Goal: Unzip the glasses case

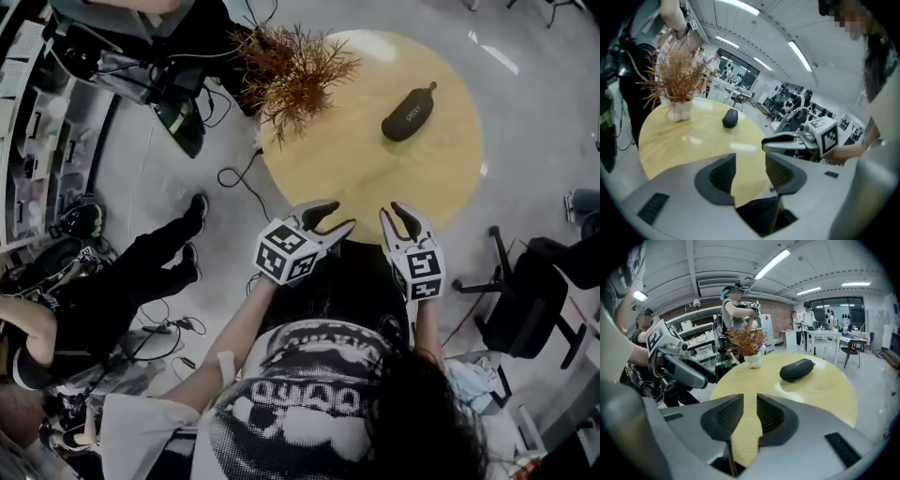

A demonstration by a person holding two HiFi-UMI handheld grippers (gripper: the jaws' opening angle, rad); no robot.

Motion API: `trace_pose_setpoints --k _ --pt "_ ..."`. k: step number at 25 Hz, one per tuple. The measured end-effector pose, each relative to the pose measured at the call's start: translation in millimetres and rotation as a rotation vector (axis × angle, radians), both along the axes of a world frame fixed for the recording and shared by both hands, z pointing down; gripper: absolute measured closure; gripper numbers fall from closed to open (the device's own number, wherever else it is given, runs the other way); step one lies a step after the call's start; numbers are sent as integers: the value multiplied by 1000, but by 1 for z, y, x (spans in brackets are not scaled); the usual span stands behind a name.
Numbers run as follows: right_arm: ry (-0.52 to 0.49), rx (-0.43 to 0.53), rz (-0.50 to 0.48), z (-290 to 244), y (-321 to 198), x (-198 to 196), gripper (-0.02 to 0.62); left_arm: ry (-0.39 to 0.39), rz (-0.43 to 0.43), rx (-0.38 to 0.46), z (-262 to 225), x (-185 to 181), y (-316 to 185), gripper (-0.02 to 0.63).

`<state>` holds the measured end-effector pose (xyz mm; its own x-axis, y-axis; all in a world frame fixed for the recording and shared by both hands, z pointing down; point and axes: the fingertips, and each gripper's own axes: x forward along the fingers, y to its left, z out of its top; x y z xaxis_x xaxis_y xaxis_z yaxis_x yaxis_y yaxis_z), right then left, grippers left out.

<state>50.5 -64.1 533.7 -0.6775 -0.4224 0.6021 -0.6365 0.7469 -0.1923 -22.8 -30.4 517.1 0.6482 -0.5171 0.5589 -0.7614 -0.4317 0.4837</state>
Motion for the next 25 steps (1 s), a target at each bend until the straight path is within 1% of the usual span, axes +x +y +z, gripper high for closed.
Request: trace_pose_setpoints --k 4,8,14,18,21,23,25 --pt "-20 22 -43 -17 41 -29 508 16 -58 51 -14 -28 39 402" --pt "-50 45 -97 -34 89 -60 508 8 -122 100 -26 -59 87 402" --pt "-67 77 -168 -49 155 -102 508 11 -220 126 -34 -105 155 402" --pt "-60 92 -215 -59 189 -119 508 38 -278 136 -37 -121 192 403" --pt "-50 95 -241 -65 208 -127 508 54 -305 147 -38 -131 211 414" --pt "-41 97 -250 -66 216 -129 516 61 -316 154 -37 -135 220 430" --pt "-29 101 -251 -68 219 -126 537 60 -328 165 -38 -136 226 447"
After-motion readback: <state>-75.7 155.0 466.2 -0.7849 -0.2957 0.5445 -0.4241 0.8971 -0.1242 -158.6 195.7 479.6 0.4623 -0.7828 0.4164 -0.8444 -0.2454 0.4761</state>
